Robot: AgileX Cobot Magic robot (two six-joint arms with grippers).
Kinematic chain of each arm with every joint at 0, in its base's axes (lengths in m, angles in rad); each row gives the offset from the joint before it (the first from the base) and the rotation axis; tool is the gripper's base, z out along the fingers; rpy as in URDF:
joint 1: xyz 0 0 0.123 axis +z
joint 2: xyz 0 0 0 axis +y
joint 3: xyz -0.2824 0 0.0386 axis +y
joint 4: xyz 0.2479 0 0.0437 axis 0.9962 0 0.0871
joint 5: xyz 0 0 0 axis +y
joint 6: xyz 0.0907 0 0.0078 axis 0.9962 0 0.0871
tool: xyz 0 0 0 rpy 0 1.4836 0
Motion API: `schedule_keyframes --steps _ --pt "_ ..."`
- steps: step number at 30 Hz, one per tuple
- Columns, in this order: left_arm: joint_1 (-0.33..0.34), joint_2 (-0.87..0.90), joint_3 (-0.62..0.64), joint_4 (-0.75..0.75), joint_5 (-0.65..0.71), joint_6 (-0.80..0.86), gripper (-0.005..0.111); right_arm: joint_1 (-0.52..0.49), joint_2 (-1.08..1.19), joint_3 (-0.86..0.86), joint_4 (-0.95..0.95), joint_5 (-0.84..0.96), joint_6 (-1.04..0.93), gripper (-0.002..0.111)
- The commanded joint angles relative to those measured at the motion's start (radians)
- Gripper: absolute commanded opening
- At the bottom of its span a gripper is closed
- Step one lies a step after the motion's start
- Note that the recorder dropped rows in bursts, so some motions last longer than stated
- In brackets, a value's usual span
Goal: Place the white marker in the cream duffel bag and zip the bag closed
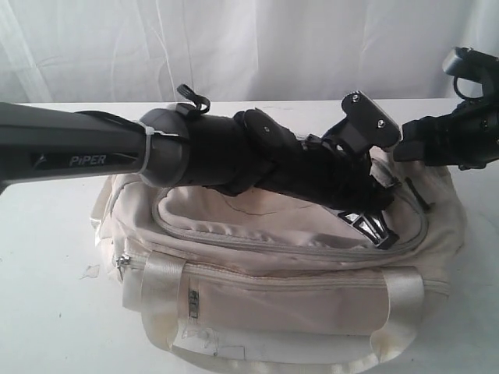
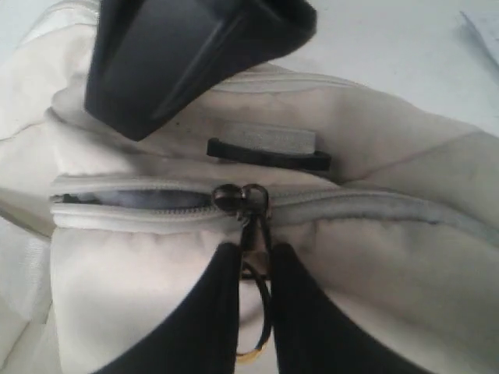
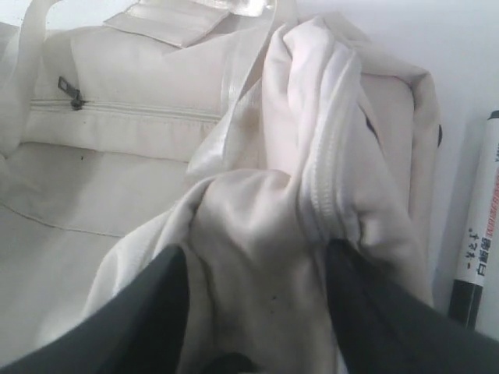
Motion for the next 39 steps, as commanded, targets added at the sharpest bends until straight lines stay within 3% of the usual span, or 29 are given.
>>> schedule_keyframes --steps 1,7,12,15,20,32,39 --pt "-0.002 -0.062 -0.006 -0.002 0.091 0.003 0.0 -0.005 0.002 -0.005 0.011 0.001 -0.012 0.045" --pt "-0.002 -0.116 -0.006 0.073 0.166 -0.006 0.0 -0.005 0.002 -0.005 0.011 -0.01 -0.012 0.033" --pt "-0.002 -0.12 -0.006 0.173 0.242 -0.126 0.0 -0.005 0.002 -0.005 0.011 -0.053 -0.006 0.009" --pt "-0.002 -0.122 -0.006 0.264 0.271 -0.214 0.0 -0.005 0.002 -0.005 0.011 -0.056 -0.006 0.001" --pt "-0.002 -0.126 -0.006 0.346 0.314 -0.309 0.0 -0.005 0.002 -0.005 0.011 -0.103 -0.004 0.0" --pt "-0.002 -0.169 -0.006 0.364 0.392 -0.324 0.0 -0.005 0.004 -0.014 0.005 -0.141 -0.004 0.0" --pt "-0.002 -0.191 -0.006 0.441 0.428 -0.391 0.0 -0.005 -0.024 -0.077 -0.024 0.004 0.021 0.0"
